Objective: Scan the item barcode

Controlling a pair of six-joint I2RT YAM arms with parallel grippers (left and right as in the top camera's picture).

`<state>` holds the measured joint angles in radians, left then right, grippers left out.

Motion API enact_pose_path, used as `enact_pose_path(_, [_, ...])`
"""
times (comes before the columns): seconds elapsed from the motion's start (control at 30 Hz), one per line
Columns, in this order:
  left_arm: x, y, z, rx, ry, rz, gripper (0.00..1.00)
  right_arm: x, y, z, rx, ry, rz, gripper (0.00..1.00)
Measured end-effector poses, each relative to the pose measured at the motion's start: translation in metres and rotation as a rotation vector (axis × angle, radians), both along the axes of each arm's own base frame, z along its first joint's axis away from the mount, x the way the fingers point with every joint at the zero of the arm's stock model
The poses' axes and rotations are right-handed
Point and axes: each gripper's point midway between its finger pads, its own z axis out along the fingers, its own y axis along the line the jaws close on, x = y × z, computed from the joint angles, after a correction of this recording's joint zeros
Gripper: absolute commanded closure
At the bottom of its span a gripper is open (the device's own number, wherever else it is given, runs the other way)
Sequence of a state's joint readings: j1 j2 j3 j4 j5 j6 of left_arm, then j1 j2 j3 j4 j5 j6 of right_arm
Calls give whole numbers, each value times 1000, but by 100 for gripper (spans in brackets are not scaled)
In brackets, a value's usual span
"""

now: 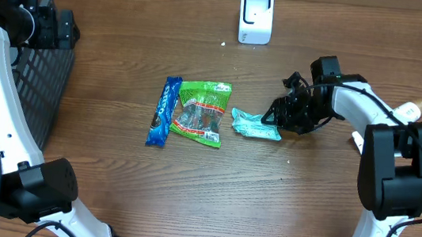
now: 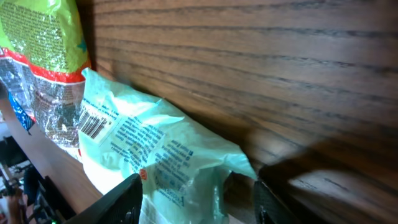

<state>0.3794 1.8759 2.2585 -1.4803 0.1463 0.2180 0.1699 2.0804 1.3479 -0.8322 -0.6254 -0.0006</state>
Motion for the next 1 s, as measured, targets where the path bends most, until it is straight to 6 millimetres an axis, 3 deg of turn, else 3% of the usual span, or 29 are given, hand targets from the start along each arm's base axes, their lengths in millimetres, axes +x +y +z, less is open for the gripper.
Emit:
enact_pose_path(0.17, [0, 0, 0, 0, 0, 0, 0, -9, 1, 2, 13, 39, 9, 32])
enact_pose_path(0.37, [0, 0, 0, 0, 0, 0, 0, -13, 2, 3, 21, 46, 25, 32])
enact_pose_path(0.77, [0, 0, 0, 0, 0, 0, 0, -8, 9, -2, 31, -22, 48, 45])
enact_pose_path(0.83, [0, 0, 0, 0, 0, 0, 0, -6, 9, -2, 29, -37, 50, 53])
enact_pose_path(0.9, [0, 0, 0, 0, 0, 0, 0, -3, 8, -3, 22, -60, 57, 70])
enact_pose_path(1.0, [0, 0, 0, 0, 0, 0, 0, -1, 8, -5, 9, -69, 58, 84])
